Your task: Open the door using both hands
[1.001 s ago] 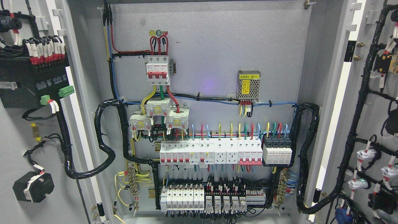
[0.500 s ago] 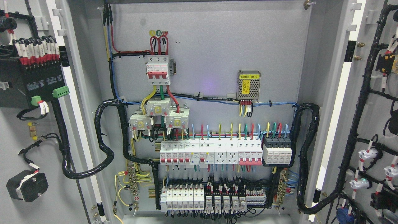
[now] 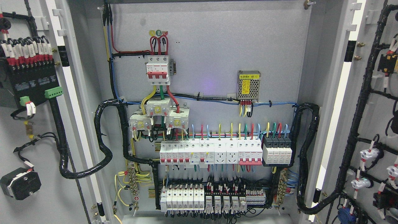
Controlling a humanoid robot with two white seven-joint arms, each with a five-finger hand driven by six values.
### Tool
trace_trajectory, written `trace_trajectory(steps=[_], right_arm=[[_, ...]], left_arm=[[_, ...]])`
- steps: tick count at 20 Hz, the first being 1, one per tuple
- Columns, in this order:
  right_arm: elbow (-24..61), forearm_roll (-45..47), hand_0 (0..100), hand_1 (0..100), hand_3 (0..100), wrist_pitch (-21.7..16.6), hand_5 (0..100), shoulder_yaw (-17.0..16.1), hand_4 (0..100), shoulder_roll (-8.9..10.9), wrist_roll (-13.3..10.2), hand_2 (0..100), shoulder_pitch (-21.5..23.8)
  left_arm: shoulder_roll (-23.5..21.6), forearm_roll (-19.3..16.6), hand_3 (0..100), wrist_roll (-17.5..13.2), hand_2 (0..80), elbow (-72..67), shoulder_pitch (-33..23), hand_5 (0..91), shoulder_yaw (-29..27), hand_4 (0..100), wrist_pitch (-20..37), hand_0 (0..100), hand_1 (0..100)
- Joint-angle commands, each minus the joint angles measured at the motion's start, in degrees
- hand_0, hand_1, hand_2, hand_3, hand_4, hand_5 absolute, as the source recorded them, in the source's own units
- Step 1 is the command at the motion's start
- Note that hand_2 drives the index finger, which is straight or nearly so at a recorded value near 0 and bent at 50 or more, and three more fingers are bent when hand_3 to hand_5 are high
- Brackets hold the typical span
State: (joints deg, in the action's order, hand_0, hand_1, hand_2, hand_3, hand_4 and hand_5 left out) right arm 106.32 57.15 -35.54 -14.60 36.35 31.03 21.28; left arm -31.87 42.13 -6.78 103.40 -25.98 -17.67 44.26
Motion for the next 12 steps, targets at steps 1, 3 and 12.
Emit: trace_trajectory(steps=[1,3,12], right_arm=[[-1.8,1.0,0,0,0,0.0,0,-0.7,0,2.24,0.1,0,-0.4],[-1.9,1.0,0,0,0,0.0,0,-0.7,0,2.67,0.3,0,-0.5],[-2.5,4.3,0,0,0,0.2,0,-0.5,0,4.87,3.2,0,-1.7]], left_arm=[[-3.5,2.3,0,0.1,0.0,-5.2,0.9,0.0,-2.7,4,20.3,0,0],[-3.6,2.4,0,0.1,0.0,-5.8,1.0,0.0,-2.6,4,18.7,0,0],[-3.6,3.5,0,0.1,0.0,-7.5,2.4,0.0,-2.3,4,9.5,0,0]])
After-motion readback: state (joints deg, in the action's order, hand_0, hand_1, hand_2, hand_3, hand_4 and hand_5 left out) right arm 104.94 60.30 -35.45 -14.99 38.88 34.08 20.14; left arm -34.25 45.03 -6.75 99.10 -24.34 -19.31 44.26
